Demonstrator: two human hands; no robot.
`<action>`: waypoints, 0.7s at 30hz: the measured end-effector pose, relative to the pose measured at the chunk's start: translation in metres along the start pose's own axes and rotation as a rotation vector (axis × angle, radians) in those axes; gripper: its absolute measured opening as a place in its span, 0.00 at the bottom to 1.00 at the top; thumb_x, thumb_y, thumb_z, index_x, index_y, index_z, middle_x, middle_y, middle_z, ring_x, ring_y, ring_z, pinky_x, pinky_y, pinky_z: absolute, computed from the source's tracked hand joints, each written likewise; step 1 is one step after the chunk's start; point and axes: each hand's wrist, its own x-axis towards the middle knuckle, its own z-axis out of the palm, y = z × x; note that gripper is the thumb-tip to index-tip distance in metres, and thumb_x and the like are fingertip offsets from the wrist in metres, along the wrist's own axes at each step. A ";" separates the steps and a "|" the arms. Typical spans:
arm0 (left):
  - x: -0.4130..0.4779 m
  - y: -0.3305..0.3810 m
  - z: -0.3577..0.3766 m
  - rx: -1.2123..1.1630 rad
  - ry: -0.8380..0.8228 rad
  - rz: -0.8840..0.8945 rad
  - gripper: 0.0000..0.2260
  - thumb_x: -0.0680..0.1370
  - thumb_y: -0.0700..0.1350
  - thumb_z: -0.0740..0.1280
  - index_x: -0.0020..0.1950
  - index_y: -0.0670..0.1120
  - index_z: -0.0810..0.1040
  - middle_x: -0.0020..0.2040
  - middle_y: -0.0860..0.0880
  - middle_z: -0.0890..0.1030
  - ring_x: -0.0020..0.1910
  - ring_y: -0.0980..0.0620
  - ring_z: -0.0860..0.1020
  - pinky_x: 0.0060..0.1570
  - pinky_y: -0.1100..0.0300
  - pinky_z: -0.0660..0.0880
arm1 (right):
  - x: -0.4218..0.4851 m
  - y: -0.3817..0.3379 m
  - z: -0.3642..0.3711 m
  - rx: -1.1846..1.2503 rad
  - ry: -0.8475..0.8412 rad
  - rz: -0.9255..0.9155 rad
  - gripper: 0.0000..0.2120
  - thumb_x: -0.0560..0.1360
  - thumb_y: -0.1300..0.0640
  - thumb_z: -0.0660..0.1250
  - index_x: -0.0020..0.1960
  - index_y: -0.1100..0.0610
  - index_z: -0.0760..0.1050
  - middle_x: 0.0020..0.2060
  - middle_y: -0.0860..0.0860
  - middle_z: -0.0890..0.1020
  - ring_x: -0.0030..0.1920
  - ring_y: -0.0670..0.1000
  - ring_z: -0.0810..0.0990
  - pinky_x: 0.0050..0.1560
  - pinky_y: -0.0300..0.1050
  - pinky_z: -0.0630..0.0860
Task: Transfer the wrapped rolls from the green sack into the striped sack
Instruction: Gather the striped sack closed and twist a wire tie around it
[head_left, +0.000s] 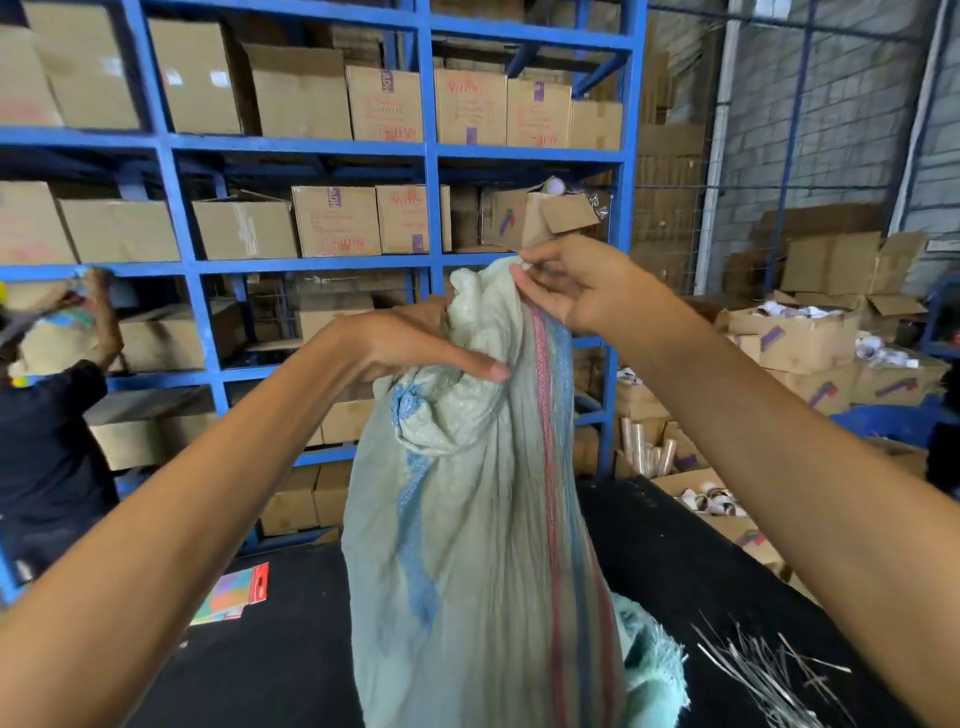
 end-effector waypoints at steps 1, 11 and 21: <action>0.001 0.000 0.001 -0.006 0.048 -0.009 0.43 0.62 0.52 0.84 0.72 0.51 0.69 0.64 0.53 0.80 0.61 0.53 0.79 0.64 0.52 0.76 | 0.001 0.000 0.001 -0.024 -0.008 -0.010 0.05 0.77 0.73 0.65 0.45 0.65 0.75 0.44 0.58 0.79 0.45 0.52 0.80 0.40 0.43 0.84; 0.004 -0.021 -0.002 -0.316 0.389 -0.049 0.16 0.70 0.35 0.68 0.58 0.38 0.80 0.50 0.37 0.83 0.44 0.43 0.80 0.45 0.51 0.75 | 0.012 0.029 -0.061 -0.824 0.309 -0.409 0.23 0.69 0.58 0.77 0.59 0.49 0.71 0.53 0.53 0.83 0.48 0.52 0.82 0.41 0.45 0.77; 0.010 -0.008 -0.003 -0.249 0.414 -0.069 0.06 0.69 0.32 0.64 0.37 0.41 0.78 0.49 0.39 0.79 0.52 0.39 0.79 0.46 0.53 0.77 | 0.014 0.087 -0.114 -0.579 -0.512 0.198 0.30 0.66 0.50 0.81 0.65 0.55 0.77 0.61 0.54 0.82 0.60 0.53 0.80 0.62 0.51 0.78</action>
